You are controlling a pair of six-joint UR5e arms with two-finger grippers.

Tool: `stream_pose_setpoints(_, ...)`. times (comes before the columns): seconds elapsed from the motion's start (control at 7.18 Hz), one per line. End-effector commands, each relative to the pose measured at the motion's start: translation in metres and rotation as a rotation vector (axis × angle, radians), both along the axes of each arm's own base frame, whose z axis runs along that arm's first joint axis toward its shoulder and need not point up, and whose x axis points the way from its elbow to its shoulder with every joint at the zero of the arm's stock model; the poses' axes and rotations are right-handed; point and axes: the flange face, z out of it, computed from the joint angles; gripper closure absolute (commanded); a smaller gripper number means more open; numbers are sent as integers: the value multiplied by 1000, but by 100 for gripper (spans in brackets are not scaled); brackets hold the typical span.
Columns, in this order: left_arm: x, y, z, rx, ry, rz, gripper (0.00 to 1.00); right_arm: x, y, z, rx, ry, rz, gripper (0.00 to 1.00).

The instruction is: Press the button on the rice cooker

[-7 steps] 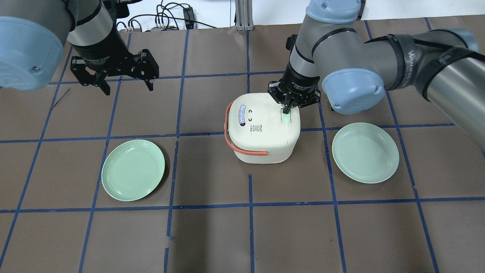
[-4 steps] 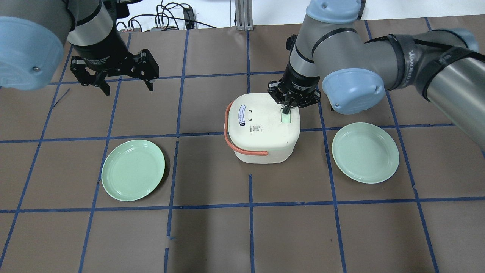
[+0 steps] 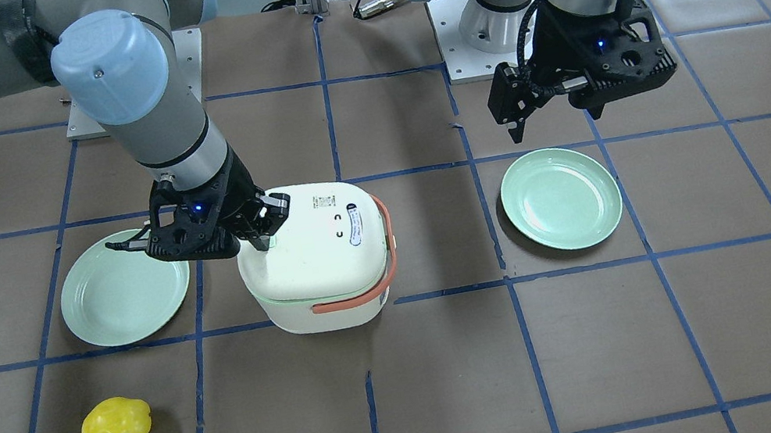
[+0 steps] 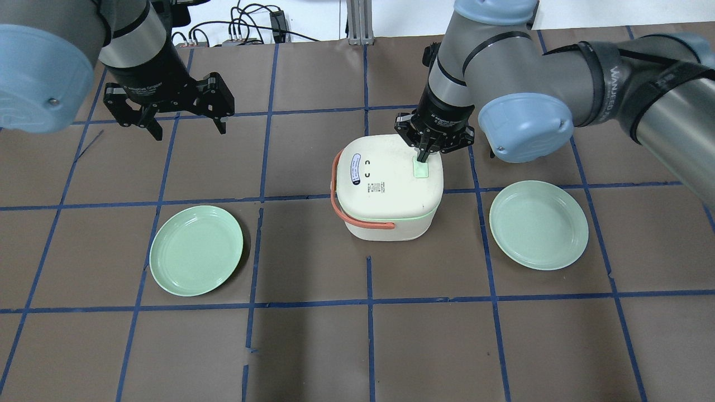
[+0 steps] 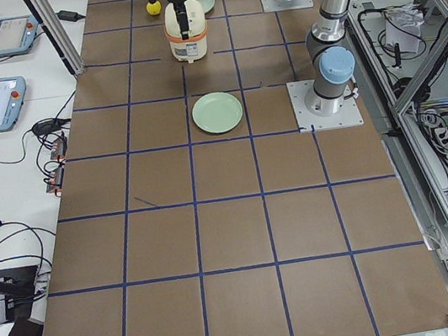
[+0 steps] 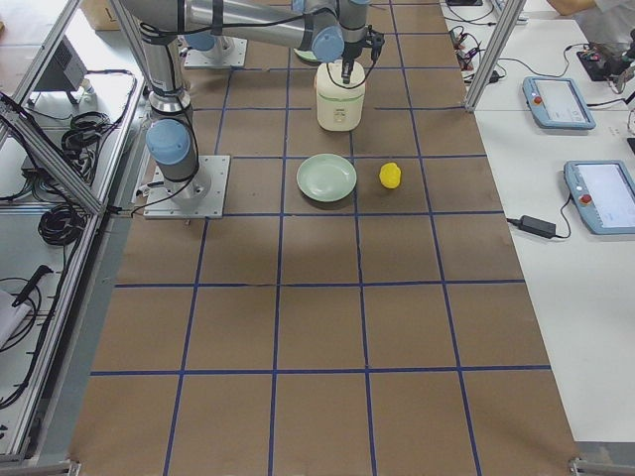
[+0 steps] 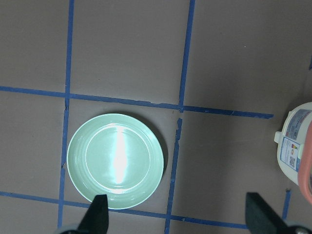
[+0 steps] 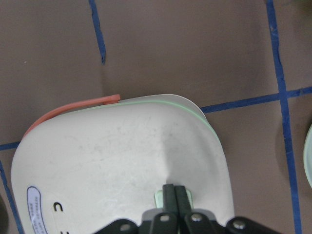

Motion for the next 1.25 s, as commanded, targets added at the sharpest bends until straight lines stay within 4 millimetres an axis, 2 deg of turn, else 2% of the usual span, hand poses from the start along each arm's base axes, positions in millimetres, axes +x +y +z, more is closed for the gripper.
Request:
stream_pose_setpoints(0.0,0,0,0,0,0,0,0,-1,-5,27,10,7,5,85)
stream_pose_setpoints(0.28,0,0,0,0,0,0,0,-10,-12,52,27,21,3,82)
stream_pose_setpoints(0.56,0,0,0,1,0,0,0,-23,-4,82,2,94,89,76)
stream_pose_setpoints(0.84,0,0,0,1,0,-1,0,-59,5,113,-25,134,125,61)
stream_pose_setpoints(0.98,0,0,0,0,0,-1,0,-84,4,119,-5,133,128,57)
stream_pose_setpoints(1.11,0,0,0,0,0,-1,0,-91,6,134,-29,139,159,51)
